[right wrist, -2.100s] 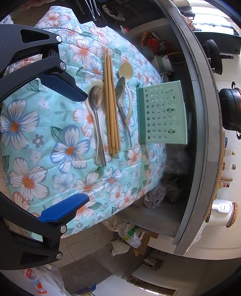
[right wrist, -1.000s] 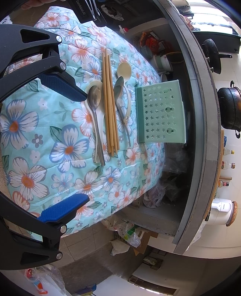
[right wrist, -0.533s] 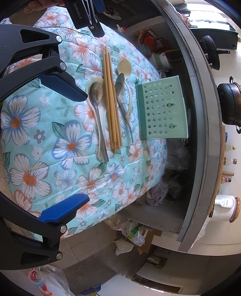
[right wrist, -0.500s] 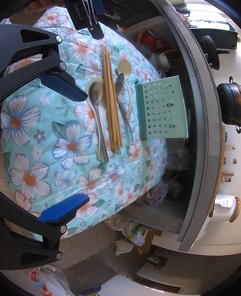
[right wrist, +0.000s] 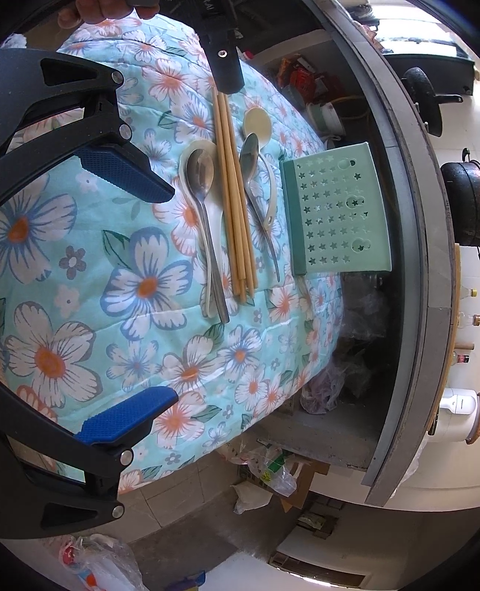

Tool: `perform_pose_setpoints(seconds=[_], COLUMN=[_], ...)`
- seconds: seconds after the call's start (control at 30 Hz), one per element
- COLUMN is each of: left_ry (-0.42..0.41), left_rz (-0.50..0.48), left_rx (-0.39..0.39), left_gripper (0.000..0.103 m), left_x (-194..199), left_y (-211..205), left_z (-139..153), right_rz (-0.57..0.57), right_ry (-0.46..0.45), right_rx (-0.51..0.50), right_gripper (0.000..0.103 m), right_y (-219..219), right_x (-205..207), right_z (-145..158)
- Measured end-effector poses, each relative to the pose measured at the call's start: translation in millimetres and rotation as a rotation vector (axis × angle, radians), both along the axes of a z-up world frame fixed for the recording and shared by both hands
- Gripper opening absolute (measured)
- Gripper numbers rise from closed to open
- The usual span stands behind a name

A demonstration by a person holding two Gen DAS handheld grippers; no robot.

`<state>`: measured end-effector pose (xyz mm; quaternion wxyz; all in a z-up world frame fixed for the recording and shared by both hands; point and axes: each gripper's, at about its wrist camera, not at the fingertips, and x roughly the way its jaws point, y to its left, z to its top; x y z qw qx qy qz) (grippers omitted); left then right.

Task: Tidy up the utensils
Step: 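Move the left gripper toward the metal spoon on the white ceramic spoon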

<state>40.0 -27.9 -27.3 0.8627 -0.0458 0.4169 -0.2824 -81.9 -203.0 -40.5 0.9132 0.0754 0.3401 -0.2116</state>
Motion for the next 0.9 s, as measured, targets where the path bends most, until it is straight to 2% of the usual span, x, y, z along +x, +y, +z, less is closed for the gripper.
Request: perform_pose_setpoints(seconds=[0.17,0.3,0.4,0.43,0.5,0.53,0.7,0.77,0.9], left_ry=[0.072,0.026,-0.028,-0.047,-0.069,-0.072,-0.052,-0.041,0.038], left_rz=[0.003,-0.033,-0.097,-0.124,-0.177,-0.199,-0.273,-0.277,-0.278], left_rx=[-0.026,0.012,0.027,0.031,0.054,0.063,0.115,0.151,0.183], left_gripper=[0.094,0.094,0.092,0.089,0.073,0.069,0.044,0.039,0.027], left_x=[11.4,11.6,7.1,4.5,1.2,0.5,1.8,4.0,13.3], left_y=[-5.7,-16.0,-27.7,-32.6,-44.1,-49.6,-69.9,-74.4,-76.2], left_z=[-10.5,-8.2,-2.6,-0.5,0.6,0.3,-7.3,-13.0,-27.5], right_rz=[0.015,0.046,0.070,0.070,0.068,0.066,0.064,0.067,0.072], right_ry=[-0.001,0.012,0.026,0.032,0.039,0.040,0.053,0.055,0.057], right_rx=[0.007,0.039,0.095,0.105,0.124,0.133,0.157,0.157,0.162], right_gripper=[0.097,0.097,0.097,0.097,0.097,0.097,0.097,0.097,0.097], right_y=[-6.2,-11.6,-18.4,-20.3,-24.7,-26.5,-32.4,-32.5,-33.7], right_x=[2.0,4.5,8.3,9.7,11.9,12.4,17.1,17.5,18.8], right_z=[-10.2,-20.6,-27.9,-29.4,-32.5,-33.7,-39.5,-40.6,-42.5])
